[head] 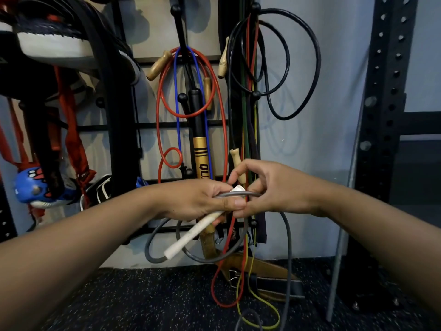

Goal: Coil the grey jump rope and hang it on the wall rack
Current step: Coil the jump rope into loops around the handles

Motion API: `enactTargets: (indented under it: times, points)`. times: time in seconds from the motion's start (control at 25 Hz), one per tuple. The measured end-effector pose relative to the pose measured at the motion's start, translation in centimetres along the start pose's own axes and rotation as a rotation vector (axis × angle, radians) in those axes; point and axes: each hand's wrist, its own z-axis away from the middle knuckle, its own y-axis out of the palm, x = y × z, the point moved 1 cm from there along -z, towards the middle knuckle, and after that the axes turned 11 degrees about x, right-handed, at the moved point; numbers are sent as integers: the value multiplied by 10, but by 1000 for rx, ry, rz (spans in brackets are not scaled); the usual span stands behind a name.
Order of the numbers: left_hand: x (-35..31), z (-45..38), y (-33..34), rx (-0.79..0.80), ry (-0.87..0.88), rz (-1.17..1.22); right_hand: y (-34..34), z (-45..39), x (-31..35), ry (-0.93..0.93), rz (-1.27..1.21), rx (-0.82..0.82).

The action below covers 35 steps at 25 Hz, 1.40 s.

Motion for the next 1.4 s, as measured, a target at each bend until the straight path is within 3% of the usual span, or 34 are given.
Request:
enactTargets:
  times: [0.12,0.24,0.36,0.48,0.6,0.72,0.8,0.96,1.24,1.4]
  points:
    - [5,4,-4,-105,1,-2,-8,9,-17,8,-155,-113]
    - [4,6,-8,-384,112,118,5,11,-39,81,-291,-258]
    - [3,0,-16,-714,263,397,29,0,-46,46,-542,-272]
    - [-2,-11,-18,-872,373,692,46,-14,-35,-85,-611,-322]
    - [-7,-17,-16,-885,395,830,48,-25,-26,-135,-601,-415]
    - [-11,-18,-16,-939,412,909,51,-27,-19,-197,-780,-300]
    - [-12,-18,-18,-1028,415,972,56,-27,-16,-189,-740,-292]
    - [-8,-21,-12,-1031,400,1029,57,-25,-16,-224,-771,-446]
    - [9,-17,9,-924,444,1254,59,-21,-6,-123,-860,-659]
    - [18,-14,17,-933,441,1219,53,-25,-2,-96,-864,-744]
